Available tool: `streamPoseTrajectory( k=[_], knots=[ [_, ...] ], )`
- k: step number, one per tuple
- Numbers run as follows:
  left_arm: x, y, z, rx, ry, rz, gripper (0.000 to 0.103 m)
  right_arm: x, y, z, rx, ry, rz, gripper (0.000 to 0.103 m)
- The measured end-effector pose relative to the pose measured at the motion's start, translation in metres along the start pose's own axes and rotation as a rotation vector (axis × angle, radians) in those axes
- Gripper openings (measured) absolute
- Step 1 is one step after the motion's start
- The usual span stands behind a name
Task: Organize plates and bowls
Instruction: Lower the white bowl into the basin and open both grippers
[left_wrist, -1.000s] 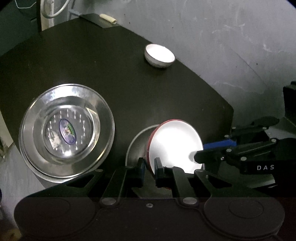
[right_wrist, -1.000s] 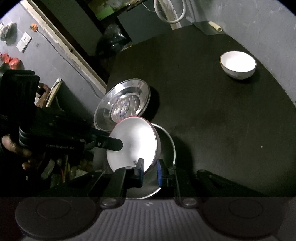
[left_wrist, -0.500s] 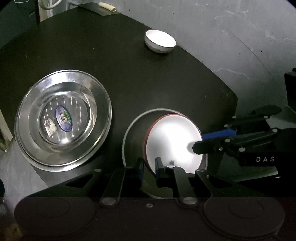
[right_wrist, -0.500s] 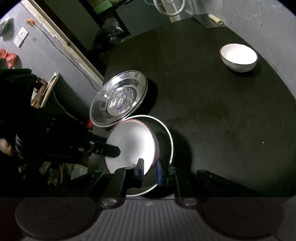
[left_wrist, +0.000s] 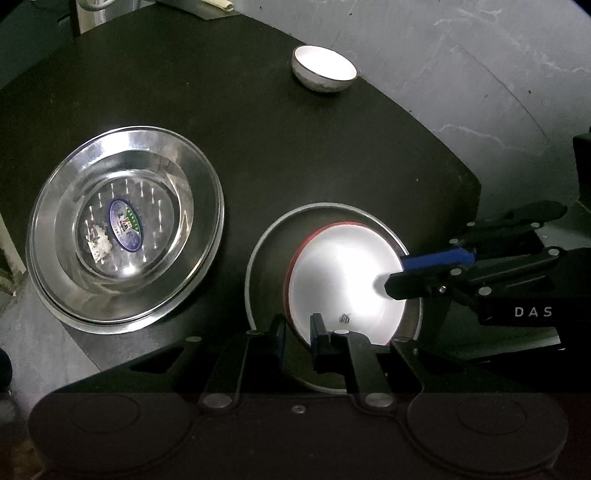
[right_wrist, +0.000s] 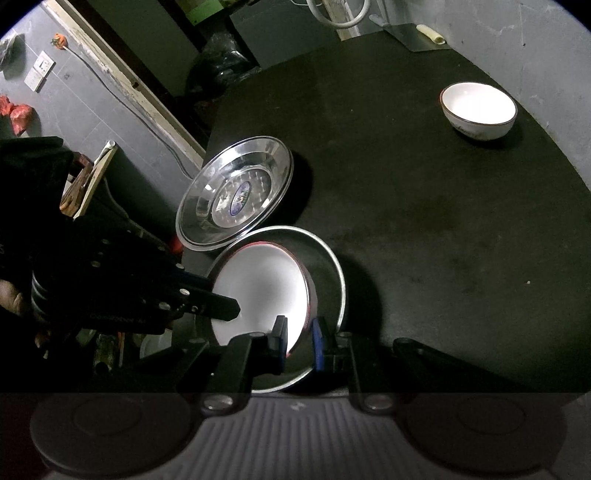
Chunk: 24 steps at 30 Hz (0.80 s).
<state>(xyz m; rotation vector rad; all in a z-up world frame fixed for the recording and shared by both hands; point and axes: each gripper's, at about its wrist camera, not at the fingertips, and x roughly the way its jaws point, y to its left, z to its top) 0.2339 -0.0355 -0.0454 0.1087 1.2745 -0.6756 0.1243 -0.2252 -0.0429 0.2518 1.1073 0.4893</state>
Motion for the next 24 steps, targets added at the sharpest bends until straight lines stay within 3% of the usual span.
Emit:
streamPoseTrajectory(
  k=[24],
  knots=[
    [0.002,0.0015,-0.0011,-0.011,0.001,-0.004,0.015,0.0022,-0.0009,0.001,0.005,-0.009,-0.002,0.018]
  ],
)
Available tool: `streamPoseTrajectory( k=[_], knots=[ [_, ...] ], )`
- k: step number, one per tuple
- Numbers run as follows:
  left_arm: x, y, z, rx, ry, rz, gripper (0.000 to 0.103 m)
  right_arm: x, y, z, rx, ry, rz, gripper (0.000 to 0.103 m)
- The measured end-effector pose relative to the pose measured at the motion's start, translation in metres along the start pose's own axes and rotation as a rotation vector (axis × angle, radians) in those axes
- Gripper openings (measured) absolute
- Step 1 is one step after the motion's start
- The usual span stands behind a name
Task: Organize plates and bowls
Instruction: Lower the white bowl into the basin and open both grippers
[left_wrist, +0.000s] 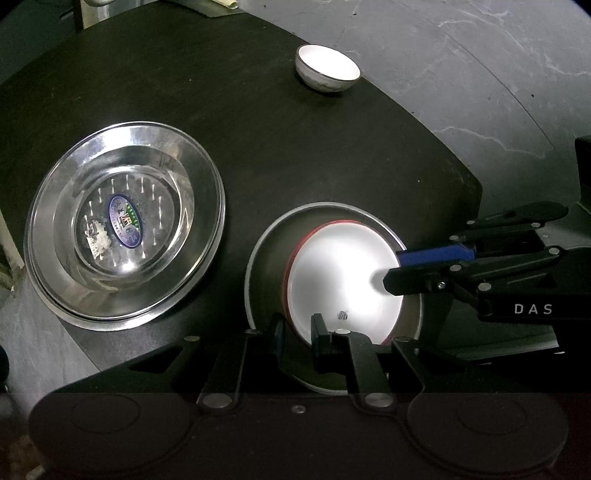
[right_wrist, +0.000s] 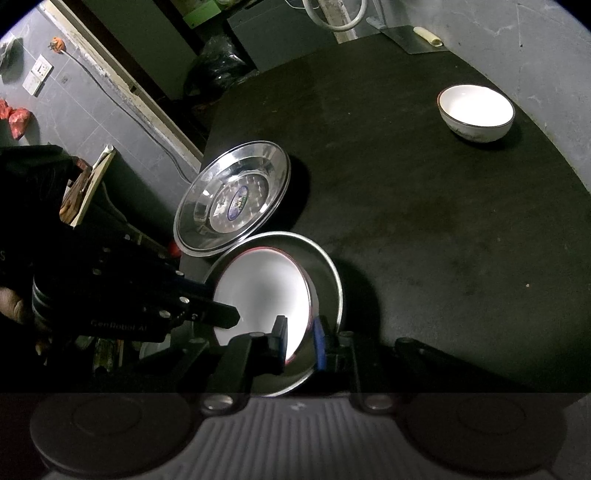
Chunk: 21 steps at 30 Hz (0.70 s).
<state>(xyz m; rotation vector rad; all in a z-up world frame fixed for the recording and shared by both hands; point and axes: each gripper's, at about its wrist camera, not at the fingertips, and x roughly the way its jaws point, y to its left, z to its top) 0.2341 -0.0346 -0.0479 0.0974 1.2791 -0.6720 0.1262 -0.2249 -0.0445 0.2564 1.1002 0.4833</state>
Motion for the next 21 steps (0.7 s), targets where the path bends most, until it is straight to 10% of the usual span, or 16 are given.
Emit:
streamPoseTrajectory(
  k=[21],
  knots=[
    [-0.011,-0.001,0.006,-0.016,-0.021,0.007,0.031,-0.004,-0.004,0.006,-0.002,-0.028,-0.003,0.02]
  ],
)
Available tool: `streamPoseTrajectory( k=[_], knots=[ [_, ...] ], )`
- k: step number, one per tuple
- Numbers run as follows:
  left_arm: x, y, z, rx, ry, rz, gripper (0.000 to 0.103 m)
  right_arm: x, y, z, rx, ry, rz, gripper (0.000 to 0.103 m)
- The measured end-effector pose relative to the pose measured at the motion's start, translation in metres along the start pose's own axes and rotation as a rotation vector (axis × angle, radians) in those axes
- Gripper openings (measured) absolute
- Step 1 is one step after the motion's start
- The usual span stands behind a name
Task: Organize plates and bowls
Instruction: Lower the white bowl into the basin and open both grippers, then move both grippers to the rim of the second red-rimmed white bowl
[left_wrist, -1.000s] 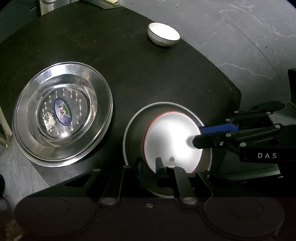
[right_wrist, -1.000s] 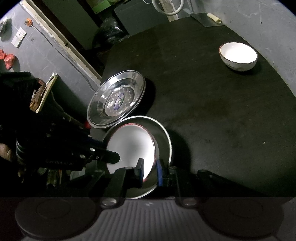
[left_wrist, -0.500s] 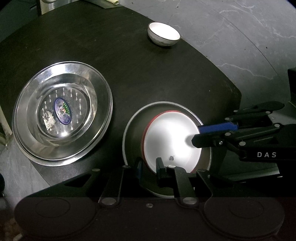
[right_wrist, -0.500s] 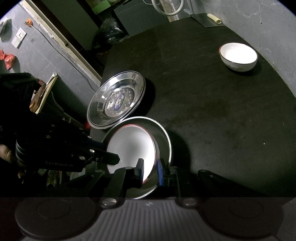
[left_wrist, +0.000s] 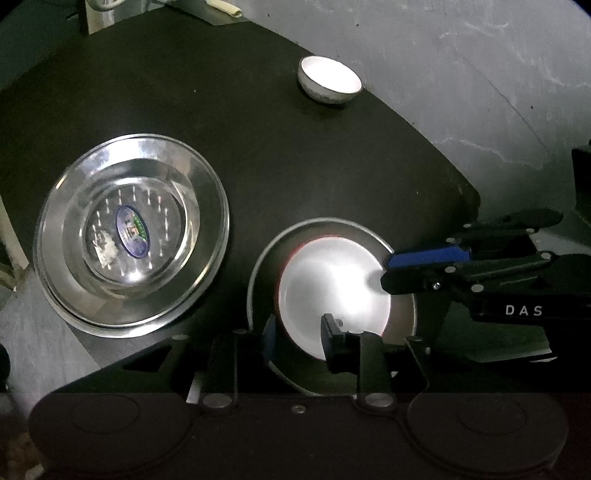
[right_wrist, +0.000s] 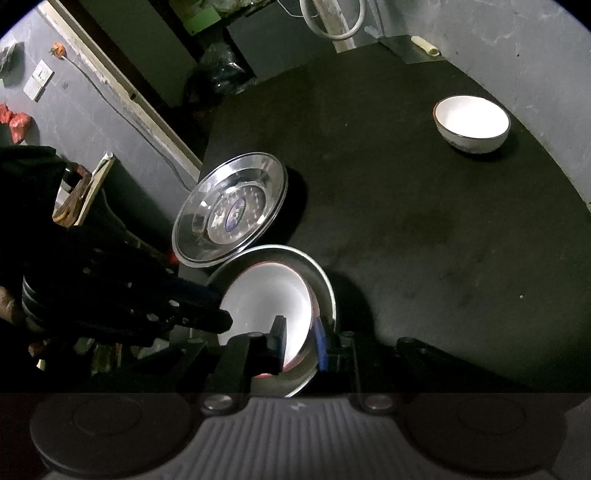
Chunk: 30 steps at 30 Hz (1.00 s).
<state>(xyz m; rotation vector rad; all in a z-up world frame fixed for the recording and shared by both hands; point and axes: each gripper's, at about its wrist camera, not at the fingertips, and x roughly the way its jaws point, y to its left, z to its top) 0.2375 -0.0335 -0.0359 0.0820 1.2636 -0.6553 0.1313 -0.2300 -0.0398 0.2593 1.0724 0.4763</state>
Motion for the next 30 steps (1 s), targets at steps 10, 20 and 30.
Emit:
streamPoseTrajectory(
  k=[10,20,30],
  knots=[
    [-0.018,0.001,0.029,-0.026,-0.115,0.033,0.088,-0.022,-0.017,0.011,0.052,-0.101,-0.036,0.036],
    [-0.005,0.009,0.067,-0.052,-0.179,0.064,0.102,-0.033,-0.057,0.021,0.117,-0.178,-0.103,0.103],
    [0.021,0.002,0.137,-0.073,-0.324,0.114,0.102,-0.023,-0.106,0.035,0.332,-0.313,-0.219,0.103]
  ],
)
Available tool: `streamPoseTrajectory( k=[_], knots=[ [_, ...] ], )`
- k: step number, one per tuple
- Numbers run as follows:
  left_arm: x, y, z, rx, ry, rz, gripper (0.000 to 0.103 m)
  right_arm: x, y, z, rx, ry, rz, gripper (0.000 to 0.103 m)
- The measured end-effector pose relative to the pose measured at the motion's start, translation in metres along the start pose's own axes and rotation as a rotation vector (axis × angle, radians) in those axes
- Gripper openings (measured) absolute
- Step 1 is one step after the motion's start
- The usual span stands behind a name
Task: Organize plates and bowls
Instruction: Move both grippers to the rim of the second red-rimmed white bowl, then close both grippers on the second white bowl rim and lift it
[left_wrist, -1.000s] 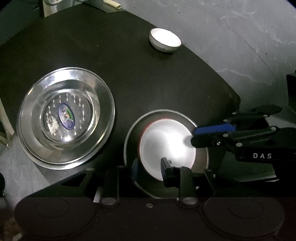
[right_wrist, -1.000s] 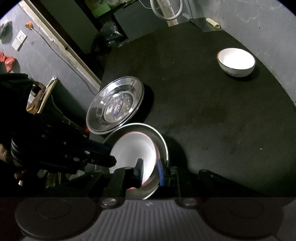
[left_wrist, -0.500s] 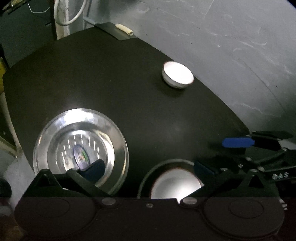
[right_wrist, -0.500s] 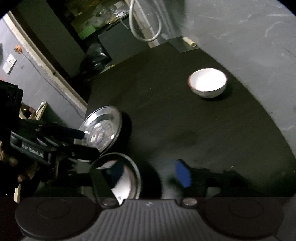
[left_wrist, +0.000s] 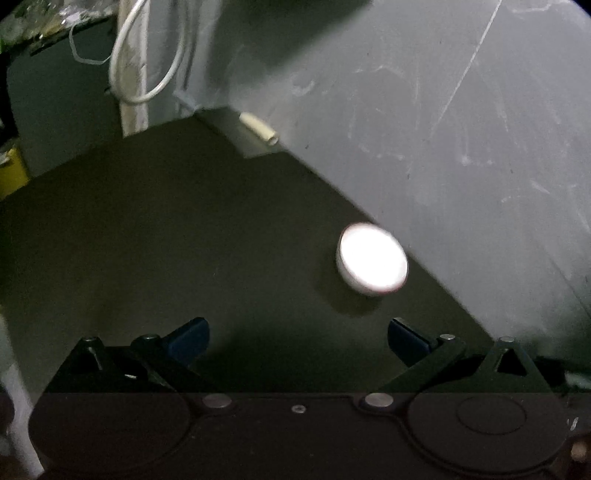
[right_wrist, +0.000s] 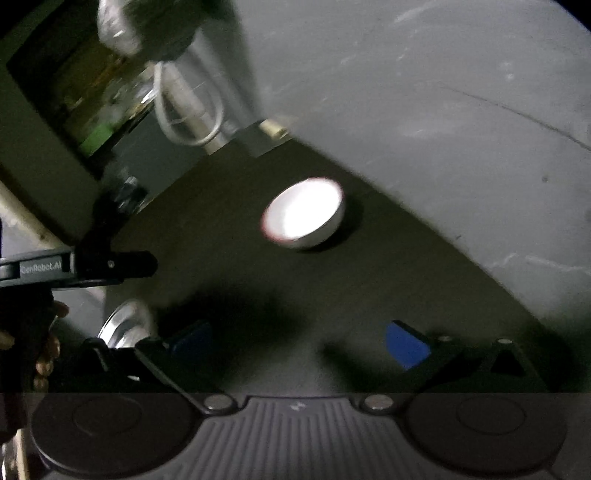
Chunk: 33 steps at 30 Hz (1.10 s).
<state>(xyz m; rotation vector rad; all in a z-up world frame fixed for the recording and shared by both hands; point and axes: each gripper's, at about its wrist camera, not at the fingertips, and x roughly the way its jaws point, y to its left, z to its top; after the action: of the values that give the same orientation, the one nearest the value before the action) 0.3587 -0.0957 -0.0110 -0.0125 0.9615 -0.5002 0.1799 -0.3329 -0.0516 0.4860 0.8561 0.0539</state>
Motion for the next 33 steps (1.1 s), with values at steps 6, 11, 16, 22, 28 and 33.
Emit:
streamPoseTrajectory(
  k=[6,11,16,22,28,33],
  knots=[
    [0.051,-0.008,0.027,0.013,-0.05,0.074,0.102,0.027,-0.009,0.02,0.046,-0.081,-0.091,0.103],
    [0.08,-0.022,0.038,0.084,-0.036,0.096,0.102,0.043,-0.014,0.031,0.07,-0.128,-0.131,0.103],
    [0.098,-0.032,0.039,0.132,-0.03,0.11,0.102,0.057,-0.012,0.04,0.02,-0.165,-0.147,0.095],
    [0.113,-0.032,0.041,0.119,-0.006,0.119,0.098,0.077,-0.012,0.049,0.01,-0.161,-0.151,0.083],
    [0.119,-0.031,0.039,0.077,0.036,0.053,0.079,0.089,-0.012,0.054,0.015,-0.113,-0.138,0.069],
    [0.123,-0.033,0.037,0.053,0.058,0.01,0.054,0.092,-0.013,0.057,0.022,-0.1,-0.132,0.063]
  ],
)
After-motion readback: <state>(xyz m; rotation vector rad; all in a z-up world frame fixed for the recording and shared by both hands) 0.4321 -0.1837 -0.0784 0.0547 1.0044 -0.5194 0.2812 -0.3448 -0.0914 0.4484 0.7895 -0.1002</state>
